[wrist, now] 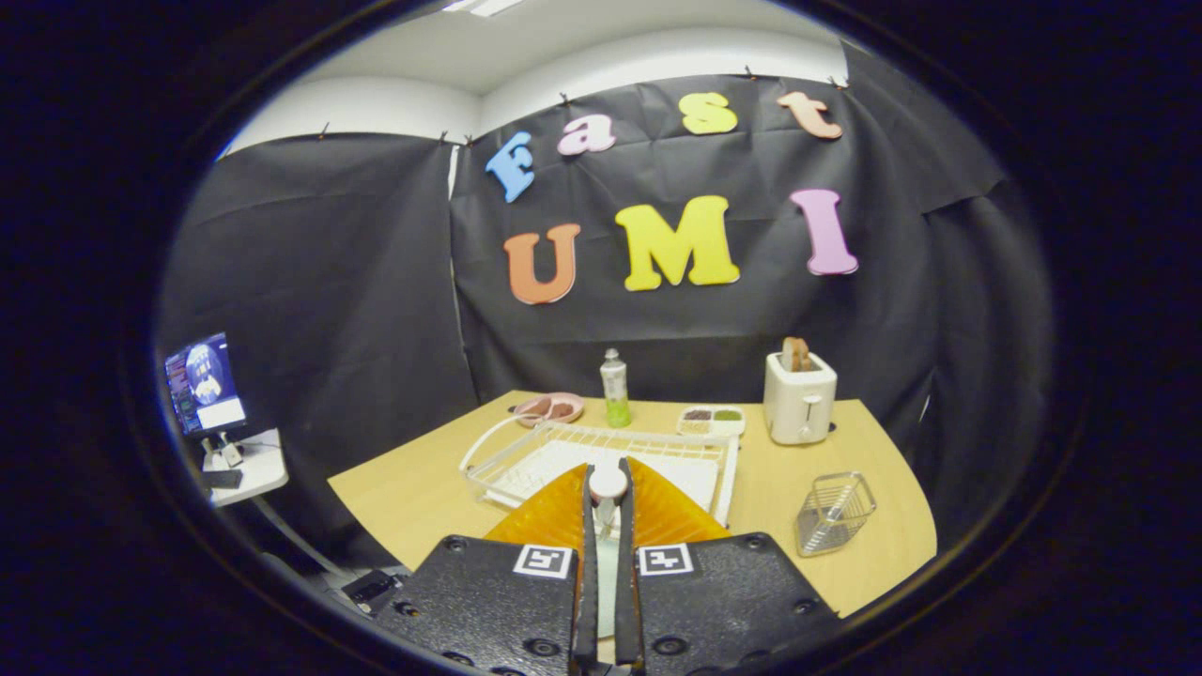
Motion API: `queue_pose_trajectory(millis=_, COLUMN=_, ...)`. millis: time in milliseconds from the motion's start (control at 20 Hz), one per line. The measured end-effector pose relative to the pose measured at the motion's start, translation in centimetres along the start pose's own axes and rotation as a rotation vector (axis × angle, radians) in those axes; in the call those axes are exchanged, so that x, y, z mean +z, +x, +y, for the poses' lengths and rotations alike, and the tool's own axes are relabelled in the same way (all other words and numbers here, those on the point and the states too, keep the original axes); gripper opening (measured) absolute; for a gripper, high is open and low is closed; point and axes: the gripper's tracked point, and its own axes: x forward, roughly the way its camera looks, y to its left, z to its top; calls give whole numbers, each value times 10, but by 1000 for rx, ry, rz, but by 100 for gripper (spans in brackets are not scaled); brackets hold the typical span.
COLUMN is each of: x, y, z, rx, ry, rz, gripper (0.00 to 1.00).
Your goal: Take the plate from the dish rack, then take the spoon from the basket and place it into the plate.
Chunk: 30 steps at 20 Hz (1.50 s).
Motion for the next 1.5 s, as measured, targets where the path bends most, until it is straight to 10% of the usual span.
queue_pose_trajectory(millis=900, x=-80, y=68, z=58, rx=198, ry=75, rz=296, gripper=19)
queue_pose_trajectory(millis=1150, x=-77, y=71, z=45, rx=130, ry=-17, rz=260, gripper=60)
queue_pose_trajectory(millis=1500, x=-46, y=61, z=20, rx=12, ry=-66, rz=125, gripper=82)
